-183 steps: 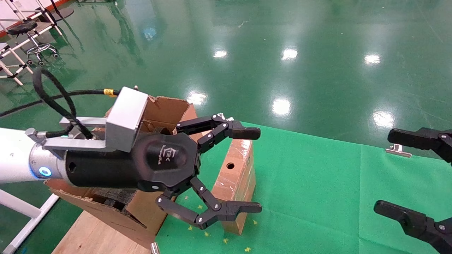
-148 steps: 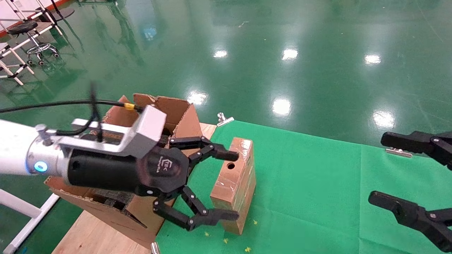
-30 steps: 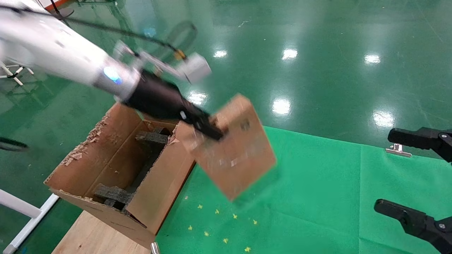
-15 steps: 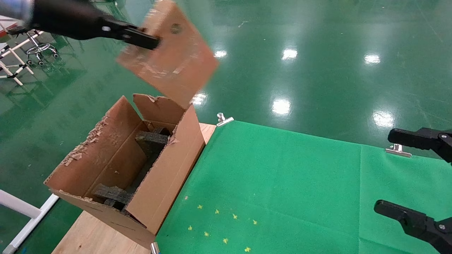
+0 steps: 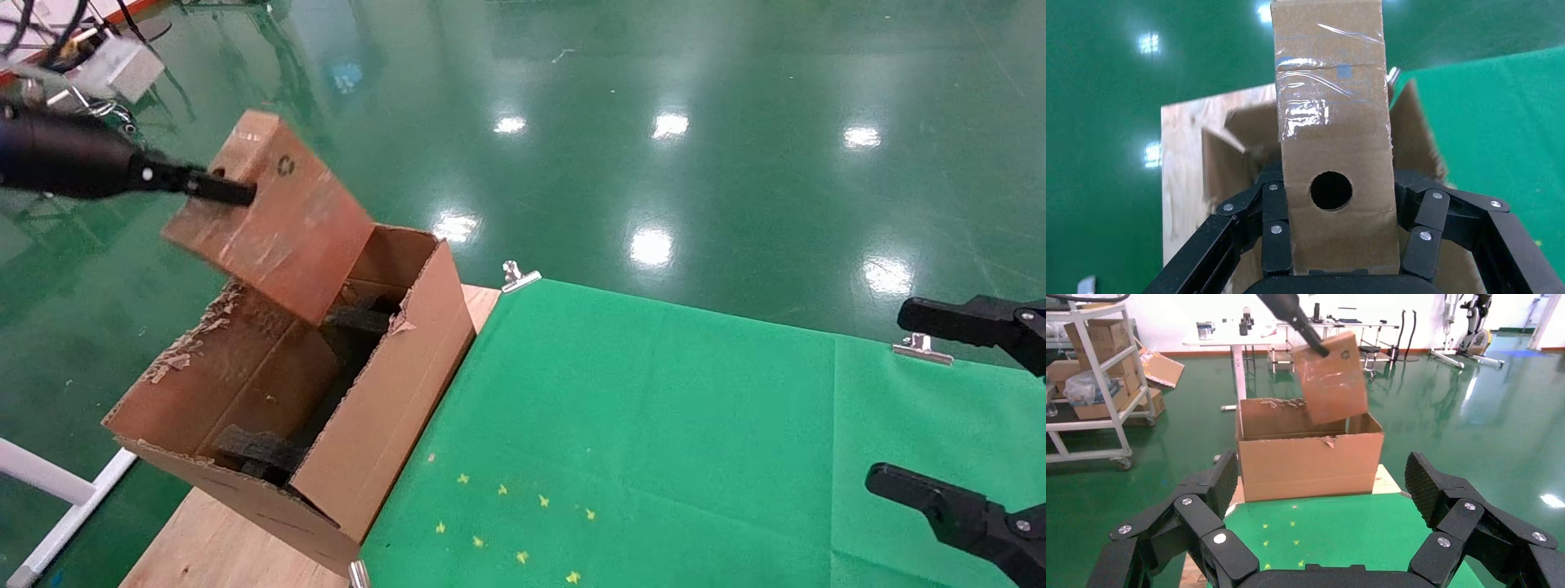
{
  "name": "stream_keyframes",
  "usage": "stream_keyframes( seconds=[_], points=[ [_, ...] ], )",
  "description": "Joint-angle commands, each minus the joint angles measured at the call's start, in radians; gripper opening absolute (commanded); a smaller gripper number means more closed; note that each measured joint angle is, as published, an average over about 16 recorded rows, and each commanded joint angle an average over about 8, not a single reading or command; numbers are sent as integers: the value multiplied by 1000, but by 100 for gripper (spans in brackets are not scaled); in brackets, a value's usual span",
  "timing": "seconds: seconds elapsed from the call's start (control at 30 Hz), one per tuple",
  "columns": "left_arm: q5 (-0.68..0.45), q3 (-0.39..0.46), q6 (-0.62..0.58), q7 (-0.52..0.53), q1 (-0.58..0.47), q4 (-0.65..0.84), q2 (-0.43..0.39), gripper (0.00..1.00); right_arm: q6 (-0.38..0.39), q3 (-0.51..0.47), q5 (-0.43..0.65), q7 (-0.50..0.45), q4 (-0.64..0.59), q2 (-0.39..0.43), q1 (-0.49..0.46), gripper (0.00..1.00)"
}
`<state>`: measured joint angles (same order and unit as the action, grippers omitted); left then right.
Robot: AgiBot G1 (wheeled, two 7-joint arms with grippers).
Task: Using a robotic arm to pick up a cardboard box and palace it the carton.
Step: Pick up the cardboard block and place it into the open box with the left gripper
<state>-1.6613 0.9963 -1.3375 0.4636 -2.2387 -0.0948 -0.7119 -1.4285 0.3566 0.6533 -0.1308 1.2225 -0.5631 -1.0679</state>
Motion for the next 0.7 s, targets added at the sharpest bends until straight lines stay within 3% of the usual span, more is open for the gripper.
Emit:
stream_keyframes(
  seconds=[0.03, 0.7],
  points=[
    [-3, 2, 12, -17, 14, 25, 9, 0, 0, 0, 0, 0, 0, 0, 0, 100],
    [34, -23, 268, -60, 189, 116, 38, 0, 0, 0, 0, 0, 0, 0, 0, 100]
  ],
)
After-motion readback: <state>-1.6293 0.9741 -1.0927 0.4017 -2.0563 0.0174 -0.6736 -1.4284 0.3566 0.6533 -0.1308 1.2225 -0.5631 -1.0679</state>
